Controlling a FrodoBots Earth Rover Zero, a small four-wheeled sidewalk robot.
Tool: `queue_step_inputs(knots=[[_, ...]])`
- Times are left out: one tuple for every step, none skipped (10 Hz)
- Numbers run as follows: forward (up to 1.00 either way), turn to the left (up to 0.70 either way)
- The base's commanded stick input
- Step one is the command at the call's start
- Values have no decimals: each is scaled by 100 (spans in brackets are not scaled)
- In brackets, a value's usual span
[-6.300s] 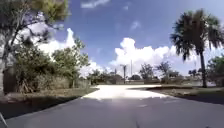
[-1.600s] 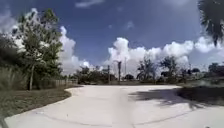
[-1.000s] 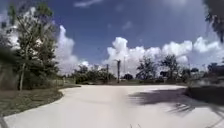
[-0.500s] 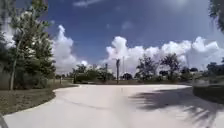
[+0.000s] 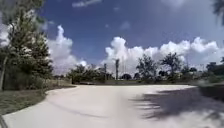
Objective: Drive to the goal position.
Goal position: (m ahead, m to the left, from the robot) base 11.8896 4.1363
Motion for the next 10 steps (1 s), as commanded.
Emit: queue_step_inputs(knots=[[85,34],[85,34],[85,34],[85,34],[85,14],[85,0],[85,0],[85,0],[85,0],[85,0]])
